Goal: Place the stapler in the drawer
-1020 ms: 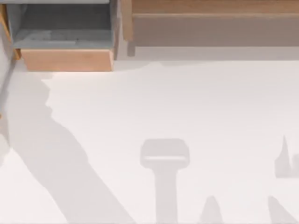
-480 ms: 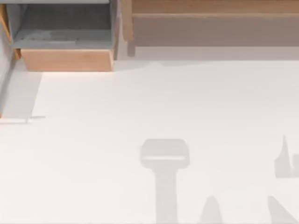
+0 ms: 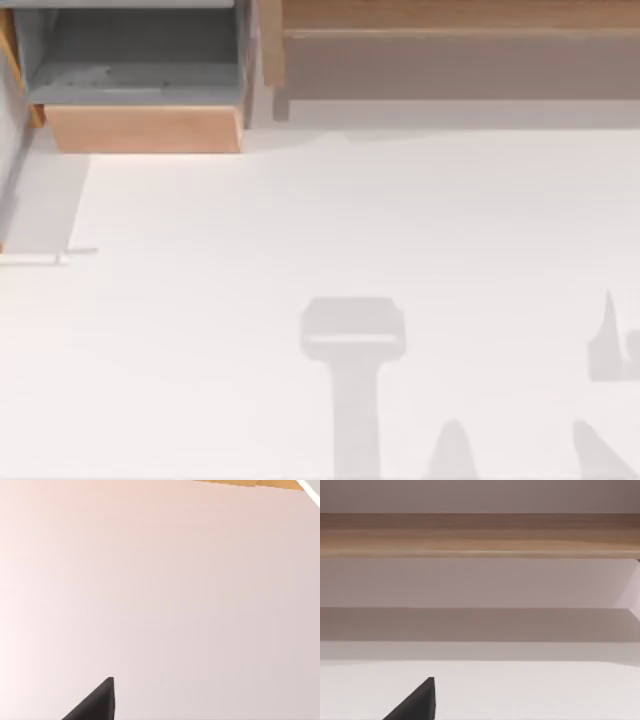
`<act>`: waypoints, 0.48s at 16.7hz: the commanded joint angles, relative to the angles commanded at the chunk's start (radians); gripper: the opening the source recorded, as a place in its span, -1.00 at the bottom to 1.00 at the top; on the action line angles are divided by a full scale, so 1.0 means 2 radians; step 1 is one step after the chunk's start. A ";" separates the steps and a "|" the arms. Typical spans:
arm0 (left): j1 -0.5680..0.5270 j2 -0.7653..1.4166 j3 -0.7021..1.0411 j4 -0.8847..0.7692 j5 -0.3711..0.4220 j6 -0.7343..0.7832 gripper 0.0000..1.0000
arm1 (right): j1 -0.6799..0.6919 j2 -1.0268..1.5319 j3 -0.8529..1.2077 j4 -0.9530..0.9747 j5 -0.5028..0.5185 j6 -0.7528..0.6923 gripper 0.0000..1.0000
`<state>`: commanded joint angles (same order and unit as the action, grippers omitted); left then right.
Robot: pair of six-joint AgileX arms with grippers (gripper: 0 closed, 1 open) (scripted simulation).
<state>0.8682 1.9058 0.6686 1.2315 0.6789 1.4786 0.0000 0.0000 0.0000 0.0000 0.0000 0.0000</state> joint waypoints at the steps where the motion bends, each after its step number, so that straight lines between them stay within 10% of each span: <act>1: -0.011 0.007 -0.025 0.035 0.008 0.015 1.00 | 0.000 0.000 0.000 0.000 0.000 0.000 1.00; 8: -0.075 0.043 -0.116 0.155 0.041 0.056 1.00 | 0.000 0.000 0.000 0.000 0.000 0.000 1.00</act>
<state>0.7191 1.9915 0.4375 1.5406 0.7615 1.5909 0.0000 0.0000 0.0000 0.0000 0.0000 0.0000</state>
